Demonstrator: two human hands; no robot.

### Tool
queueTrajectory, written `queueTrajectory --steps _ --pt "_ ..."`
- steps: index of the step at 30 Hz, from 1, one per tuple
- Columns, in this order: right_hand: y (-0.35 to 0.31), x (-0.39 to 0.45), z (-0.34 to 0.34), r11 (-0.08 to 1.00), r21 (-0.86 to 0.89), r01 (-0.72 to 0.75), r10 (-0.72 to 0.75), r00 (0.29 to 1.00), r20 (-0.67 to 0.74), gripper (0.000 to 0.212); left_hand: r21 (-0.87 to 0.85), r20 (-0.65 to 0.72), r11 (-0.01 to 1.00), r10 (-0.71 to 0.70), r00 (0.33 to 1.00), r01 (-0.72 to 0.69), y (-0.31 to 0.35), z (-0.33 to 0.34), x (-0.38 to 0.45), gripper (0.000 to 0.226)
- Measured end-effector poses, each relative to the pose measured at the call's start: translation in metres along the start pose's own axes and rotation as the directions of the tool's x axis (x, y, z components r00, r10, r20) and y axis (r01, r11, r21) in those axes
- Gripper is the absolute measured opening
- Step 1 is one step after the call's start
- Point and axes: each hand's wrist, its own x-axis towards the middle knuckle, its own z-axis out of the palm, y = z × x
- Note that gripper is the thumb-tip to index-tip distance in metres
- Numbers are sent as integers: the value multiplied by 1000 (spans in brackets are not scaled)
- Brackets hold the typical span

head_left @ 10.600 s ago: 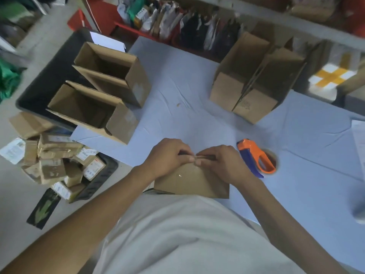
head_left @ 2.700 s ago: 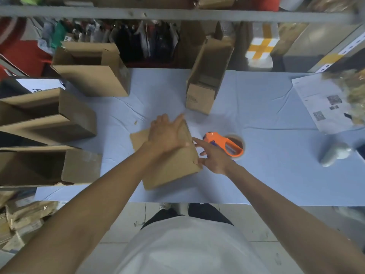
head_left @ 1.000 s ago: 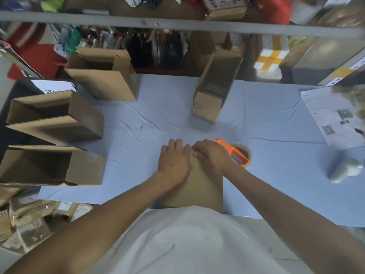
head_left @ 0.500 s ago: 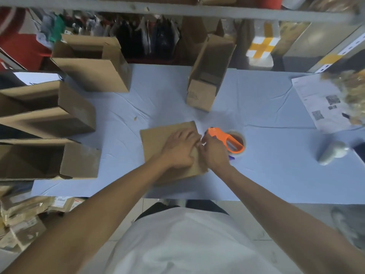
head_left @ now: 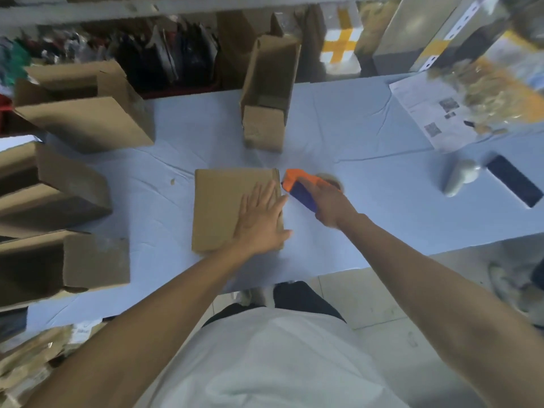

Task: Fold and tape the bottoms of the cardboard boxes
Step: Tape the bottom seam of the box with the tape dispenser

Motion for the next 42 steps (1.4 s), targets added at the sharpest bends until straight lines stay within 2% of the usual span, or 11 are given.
queueTrajectory --steps 5,9,11,13,16,19,21,25,28,35,42 --pt "1 -33 -21 926 159 -343 356 932 -63 68 -78 28 997 20 999 -18 13 1 7 85" --pt "1 -65 -29 899 252 -360 389 918 -78 59 -318 -169 948 -23 985 -33 14 -10 16 55" --pt "1 -77 -31 902 270 -337 375 921 -102 47 -547 -181 837 -129 975 9 15 -23 26 31" --pt "-3 -87 -36 903 315 -292 345 930 -125 46 -714 -69 694 -199 978 90 19 -38 35 12" --pt "-10 -92 -43 920 331 -208 272 949 -158 50 -909 180 352 -151 972 223 26 -57 41 6" --pt "-14 -89 -49 941 309 -142 198 967 -158 54 -918 350 191 -22 937 347 27 -63 38 18" --pt "-14 -85 -51 950 293 -106 157 975 -155 57 -930 350 128 12 937 345 26 -64 35 13" --pt "-14 -74 -53 957 285 -44 86 987 -134 58 -934 344 58 -120 931 353 21 -63 32 17" --pt "-13 -63 -54 963 269 -15 50 991 -125 60 -936 351 -20 -78 933 350 14 -64 31 11" --pt "-18 -44 -65 902 419 103 -76 994 -81 72 -856 402 -371 -38 915 361 2 -62 30 18" --pt "-8 -31 -69 907 404 116 -98 993 -66 67 -902 371 -278 -114 922 329 -11 -69 32 18"
